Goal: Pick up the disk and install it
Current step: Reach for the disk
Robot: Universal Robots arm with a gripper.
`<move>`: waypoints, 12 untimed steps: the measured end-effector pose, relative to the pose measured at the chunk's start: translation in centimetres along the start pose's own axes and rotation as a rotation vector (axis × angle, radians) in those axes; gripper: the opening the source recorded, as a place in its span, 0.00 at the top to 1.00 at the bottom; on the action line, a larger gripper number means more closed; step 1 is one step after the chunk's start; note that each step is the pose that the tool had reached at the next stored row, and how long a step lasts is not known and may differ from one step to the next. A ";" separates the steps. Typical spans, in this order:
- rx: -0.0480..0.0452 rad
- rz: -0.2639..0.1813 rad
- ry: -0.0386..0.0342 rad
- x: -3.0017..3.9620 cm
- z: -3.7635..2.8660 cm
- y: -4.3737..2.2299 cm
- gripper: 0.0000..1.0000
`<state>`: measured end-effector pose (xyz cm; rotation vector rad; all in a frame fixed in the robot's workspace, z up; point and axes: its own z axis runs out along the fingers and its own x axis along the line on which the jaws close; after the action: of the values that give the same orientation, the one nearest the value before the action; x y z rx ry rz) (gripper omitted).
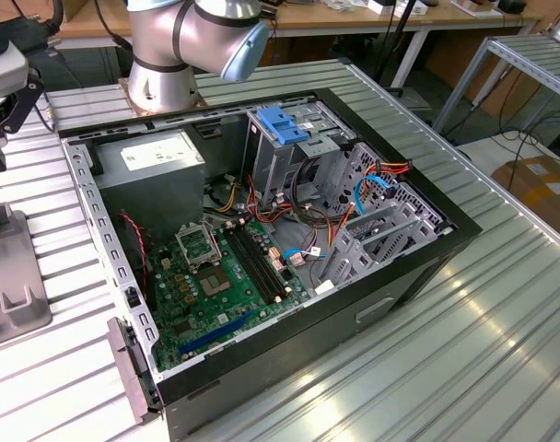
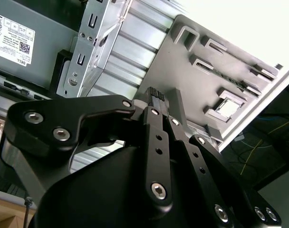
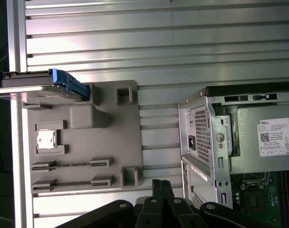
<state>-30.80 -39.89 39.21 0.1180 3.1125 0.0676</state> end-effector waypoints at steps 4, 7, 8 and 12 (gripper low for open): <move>0.0000 0.000 0.0000 0.15 0.00 -0.01 0.90; 0.0000 0.000 0.0000 0.24 0.00 -0.02 0.90; 0.0000 0.000 0.0000 0.27 0.00 -0.02 0.90; 0.0000 0.000 0.0000 0.37 0.00 -0.03 0.90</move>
<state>-31.17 -39.89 39.20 0.1180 3.1125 0.0677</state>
